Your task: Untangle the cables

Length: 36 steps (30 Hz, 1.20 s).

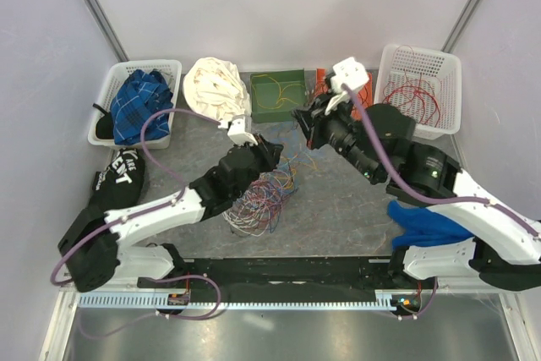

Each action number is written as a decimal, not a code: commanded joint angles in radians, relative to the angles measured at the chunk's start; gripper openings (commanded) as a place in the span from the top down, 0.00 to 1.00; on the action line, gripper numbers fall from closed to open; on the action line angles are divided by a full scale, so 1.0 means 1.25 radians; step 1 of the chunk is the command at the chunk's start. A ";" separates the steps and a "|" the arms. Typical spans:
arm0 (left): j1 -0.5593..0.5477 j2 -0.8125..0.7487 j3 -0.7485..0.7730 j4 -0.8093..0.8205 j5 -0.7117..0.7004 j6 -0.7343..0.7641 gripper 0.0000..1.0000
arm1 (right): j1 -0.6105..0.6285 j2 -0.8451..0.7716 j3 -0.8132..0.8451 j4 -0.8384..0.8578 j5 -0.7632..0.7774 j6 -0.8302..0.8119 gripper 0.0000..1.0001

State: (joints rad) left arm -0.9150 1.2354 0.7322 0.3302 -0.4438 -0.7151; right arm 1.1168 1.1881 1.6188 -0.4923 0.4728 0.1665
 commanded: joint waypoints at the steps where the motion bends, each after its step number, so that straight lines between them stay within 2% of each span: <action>1: 0.044 0.093 -0.064 -0.245 -0.007 -0.100 0.64 | 0.006 -0.041 0.147 0.156 0.028 -0.037 1.00; 2: 0.044 0.094 -0.069 -0.242 -0.003 -0.100 0.61 | 0.006 -0.035 0.149 0.153 0.030 -0.040 1.00; 3: 0.044 0.094 -0.072 -0.238 0.006 -0.100 0.53 | 0.006 -0.034 0.151 0.148 0.034 -0.040 1.00; 4: 0.044 0.093 -0.074 -0.235 0.009 -0.096 0.51 | 0.006 -0.034 0.151 0.146 0.035 -0.041 1.00; 14: 0.045 0.068 -0.107 -0.253 -0.008 -0.115 0.49 | 0.006 -0.039 0.164 0.146 0.055 -0.063 1.00; 18: 0.045 0.002 -0.106 -0.290 -0.034 -0.107 0.27 | 0.006 -0.039 0.147 0.141 0.097 -0.083 1.00; 22: 0.045 -0.119 -0.091 -0.303 -0.071 -0.038 0.14 | 0.006 -0.034 0.103 0.142 0.159 -0.096 1.00; 24: 0.045 -0.183 -0.075 -0.307 -0.090 -0.016 0.12 | 0.005 -0.031 0.088 0.145 0.167 -0.098 1.00; 28: 0.046 -0.223 -0.056 -0.299 -0.099 0.032 0.12 | 0.005 -0.028 0.061 0.154 0.168 -0.088 1.00; 33: 0.052 -0.168 -0.058 -0.300 -0.084 0.005 0.14 | 0.006 -0.031 0.024 0.157 0.178 -0.080 1.00; 36: 0.074 -0.091 -0.056 -0.299 -0.053 -0.016 0.15 | 0.004 -0.037 0.002 0.157 0.196 -0.084 1.00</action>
State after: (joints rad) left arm -0.8497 1.0328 0.6468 -0.0425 -0.5220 -0.7322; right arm 1.1217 1.1542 1.6485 -0.3218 0.6693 0.0708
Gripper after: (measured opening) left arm 0.860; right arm 0.010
